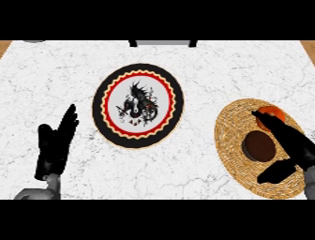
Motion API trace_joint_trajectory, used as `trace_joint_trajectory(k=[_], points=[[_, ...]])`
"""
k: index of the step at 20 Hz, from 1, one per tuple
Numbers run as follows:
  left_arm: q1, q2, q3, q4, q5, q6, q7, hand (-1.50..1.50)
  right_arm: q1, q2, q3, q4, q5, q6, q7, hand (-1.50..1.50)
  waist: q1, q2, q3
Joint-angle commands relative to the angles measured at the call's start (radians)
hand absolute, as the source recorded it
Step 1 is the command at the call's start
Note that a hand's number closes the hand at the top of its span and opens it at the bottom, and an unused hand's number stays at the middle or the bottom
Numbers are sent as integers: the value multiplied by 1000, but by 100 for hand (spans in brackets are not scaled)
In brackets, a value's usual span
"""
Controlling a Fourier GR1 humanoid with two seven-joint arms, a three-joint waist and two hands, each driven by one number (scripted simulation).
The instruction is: Pick the cupcake from the placemat and place it in the plate
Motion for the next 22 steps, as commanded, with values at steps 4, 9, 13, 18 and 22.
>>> trace_joint_trajectory(k=[4, 9, 13, 18, 22], points=[[18, -29, 4, 22, -49, 9, -37, 0, 18, 9, -59, 75, 43, 45, -104, -150, 0, 5, 5], [-44, -21, 33, 2, -28, -20, 30, 0, 8, 60, -17, -17, 140, 9, -78, 150, -2, 4, 5], [46, -29, 10, -76, -38, -26, 16, 0, -37, 50, -51, 169, 201, -72, -228, 150, 5, 5, 5], [9, -22, 36, -5, -33, -41, 0, 0, 9, 69, -91, 110, 283, -221, -183, 150, -2, 4, 5], [-35, -1, 42, 46, -25, -73, -18, 0, -141, 275, 212, -35, 414, -182, -73, 150, 39, 8, 2]])
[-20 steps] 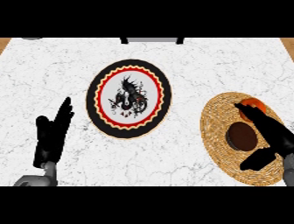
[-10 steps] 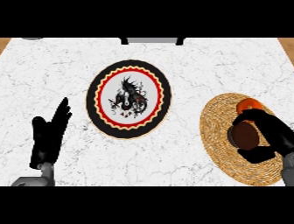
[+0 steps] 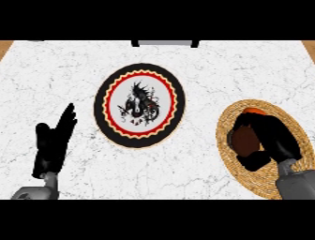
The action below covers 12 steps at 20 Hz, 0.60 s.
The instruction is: Pick the cupcake from the placemat and place it in the plate
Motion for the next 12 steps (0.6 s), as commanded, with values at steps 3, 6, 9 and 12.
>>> trace_joint_trajectory(k=[3, 6, 9, 12], points=[[-49, -29, -65, 7, -24, -20, 5, 0, -218, 276, 353, -34, 146, 35, 50, 150, 126, 17, 2], [-52, -9, -44, 18, -13, -33, 10, 0, -318, 343, 506, 4, 163, -29, 163, 150, 89, 11, 5], [-44, -11, -43, 10, -11, -33, 21, 0, -455, 346, 584, 21, 50, -117, 296, 150, 88, 11, 6], [-64, -16, -25, 39, -11, -17, 12, 0, -509, 348, 626, 12, 66, -334, 401, 150, 68, 10, 6]])
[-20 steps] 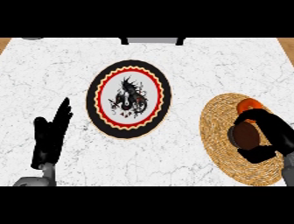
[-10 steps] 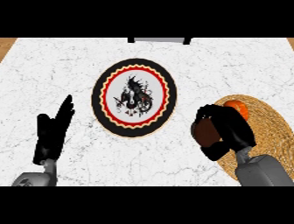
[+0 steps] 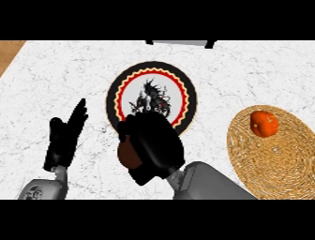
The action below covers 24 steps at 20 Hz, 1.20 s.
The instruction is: Pick the cupcake from the placemat and place it in the plate
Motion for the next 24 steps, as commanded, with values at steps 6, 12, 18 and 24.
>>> trace_joint_trajectory(k=[6, 12, 18, 24], points=[[5, 7, 34, 26, 19, -11, -34, 0, -348, 25, 129, 80, -57, -286, 420, 150, -34, -3, 0], [25, 23, 39, -37, -4, 8, 7, 0, -503, 25, 29, 327, -191, -348, 372, 150, -48, -1, 1], [27, 10, 42, -12, -1, -1, -14, 0, -523, 26, 52, 553, -302, -453, 229, 150, -51, 3, 1], [8, -31, 27, 14, -24, 31, -27, 0, -588, 26, 32, 719, -386, -401, 139, 150, -55, 3, 1]])
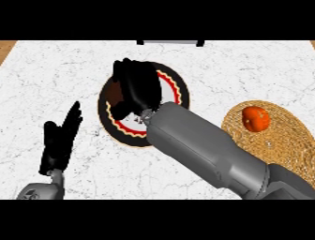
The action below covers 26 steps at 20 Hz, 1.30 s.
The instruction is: Pick the cupcake from the placemat and place it in the plate
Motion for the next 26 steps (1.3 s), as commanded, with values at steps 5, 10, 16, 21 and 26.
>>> trace_joint_trajectory(k=[5, 10, 16, 21, 26], points=[[1, -24, -16, 18, -32, 26, -32, 0, 8, 0, -44, 234, -196, 108, -227, 150, 18, 9, 0], [-16, -20, -10, 16, -13, 3, -21, 0, -21, 0, -71, 384, -259, 295, -304, 150, 19, 11, 0], [-22, -16, -7, -11, -15, 2, 21, 0, -21, 0, -83, 420, -325, 334, -492, -150, 19, 8, 1], [-6, 2, 5, -32, 1, -16, 25, 0, 55, 0, -245, 295, -453, 221, -702, -150, -1, 2, 4], [32, 21, 29, -6, 9, -28, -32, 0, 113, 0, -426, 276, -619, 224, -846, -150, -7, 4, 2]])
